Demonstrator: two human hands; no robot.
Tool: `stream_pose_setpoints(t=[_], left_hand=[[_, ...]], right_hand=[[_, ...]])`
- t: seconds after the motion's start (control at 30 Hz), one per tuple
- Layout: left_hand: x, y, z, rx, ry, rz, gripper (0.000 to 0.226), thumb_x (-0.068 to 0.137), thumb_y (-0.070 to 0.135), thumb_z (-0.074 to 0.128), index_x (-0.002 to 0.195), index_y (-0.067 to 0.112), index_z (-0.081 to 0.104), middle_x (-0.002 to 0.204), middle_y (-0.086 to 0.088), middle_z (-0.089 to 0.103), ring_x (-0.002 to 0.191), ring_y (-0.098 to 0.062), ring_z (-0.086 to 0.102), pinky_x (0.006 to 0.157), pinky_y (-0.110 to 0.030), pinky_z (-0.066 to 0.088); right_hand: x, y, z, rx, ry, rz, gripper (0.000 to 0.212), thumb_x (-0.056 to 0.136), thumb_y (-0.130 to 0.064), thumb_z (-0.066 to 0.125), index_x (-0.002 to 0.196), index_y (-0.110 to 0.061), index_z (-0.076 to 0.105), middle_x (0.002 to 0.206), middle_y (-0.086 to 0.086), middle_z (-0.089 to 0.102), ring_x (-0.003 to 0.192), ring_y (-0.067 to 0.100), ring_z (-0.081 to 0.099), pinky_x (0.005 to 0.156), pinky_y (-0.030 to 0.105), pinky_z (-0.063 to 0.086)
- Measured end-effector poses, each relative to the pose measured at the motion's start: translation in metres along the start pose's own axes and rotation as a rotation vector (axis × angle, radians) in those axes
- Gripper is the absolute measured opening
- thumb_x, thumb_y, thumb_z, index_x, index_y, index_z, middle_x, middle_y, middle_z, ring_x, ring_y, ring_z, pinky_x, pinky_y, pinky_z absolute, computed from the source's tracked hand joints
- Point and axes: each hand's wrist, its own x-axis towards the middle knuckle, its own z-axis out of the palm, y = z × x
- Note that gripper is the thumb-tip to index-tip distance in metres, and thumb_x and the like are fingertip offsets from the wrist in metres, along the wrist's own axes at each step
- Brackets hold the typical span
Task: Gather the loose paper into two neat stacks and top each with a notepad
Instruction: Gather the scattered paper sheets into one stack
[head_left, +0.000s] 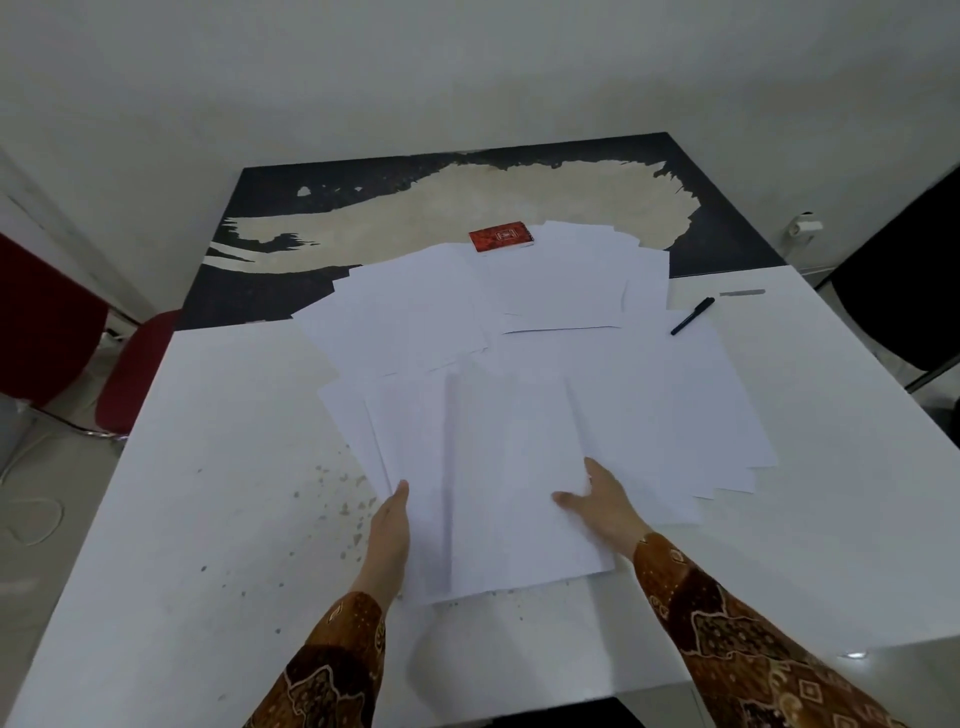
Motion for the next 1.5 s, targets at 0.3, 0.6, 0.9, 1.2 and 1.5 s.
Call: stream_pose_setpoints(t=[0.3, 0.6, 0.9, 1.2, 1.5], left_hand=[[-0.002, -0.019, -0.005, 0.104, -0.029, 0.186, 0.053, 0.084, 0.030, 0.062, 0.132, 0.011, 0.050, 0.131, -0.010, 0.057, 0.114, -0.026, 0.057, 0.099, -0.045, 0.047], [-0.008, -0.023, -0.014, 0.087, 0.078, 0.251, 0.044, 0.093, 0.025, 0.055, 0.133, 0.009, 0.050, 0.128, -0.005, 0.059, 0.117, -0.025, 0.055, 0.104, -0.045, 0.043], [-0.013, -0.027, -0.012, 0.071, 0.131, 0.202, 0.046, 0.096, 0.018, 0.052, 0.139, 0.005, 0.042, 0.132, -0.002, 0.051, 0.127, -0.026, 0.046, 0.104, -0.035, 0.036], [-0.019, -0.023, -0.001, 0.087, 0.098, 0.159, 0.039, 0.094, 0.022, 0.055, 0.129, 0.008, 0.053, 0.124, -0.007, 0.061, 0.113, -0.027, 0.058, 0.100, -0.044, 0.047], [-0.035, -0.017, 0.036, 0.122, 0.065, 0.108, 0.028, 0.094, 0.025, 0.055, 0.112, 0.004, 0.059, 0.110, -0.014, 0.064, 0.094, -0.026, 0.061, 0.073, -0.033, 0.052]], right_hand=[[0.027, -0.018, 0.014, -0.473, 0.110, -0.184, 0.046, 0.090, -0.041, 0.057, 0.129, -0.016, 0.049, 0.124, 0.005, 0.051, 0.119, 0.025, 0.044, 0.096, 0.035, 0.038], [0.059, -0.023, -0.009, -0.675, 0.153, -0.040, 0.060, 0.085, -0.037, 0.063, 0.134, -0.013, 0.039, 0.130, 0.012, 0.045, 0.122, 0.030, 0.041, 0.097, 0.040, 0.039], [0.068, -0.025, -0.007, -0.573, -0.043, -0.059, 0.021, 0.080, -0.023, 0.072, 0.081, -0.013, 0.053, 0.081, -0.001, 0.055, 0.079, 0.019, 0.053, 0.059, 0.022, 0.036], [0.074, -0.045, -0.075, -0.359, 0.131, -0.117, 0.020, 0.088, -0.014, 0.063, 0.105, -0.004, 0.062, 0.107, 0.009, 0.057, 0.103, 0.026, 0.056, 0.088, 0.033, 0.042], [0.038, -0.010, -0.157, 0.228, 0.607, -0.077, 0.014, 0.090, -0.021, 0.059, 0.103, -0.018, 0.059, 0.094, 0.009, 0.061, 0.087, 0.025, 0.056, 0.077, 0.034, 0.045]])
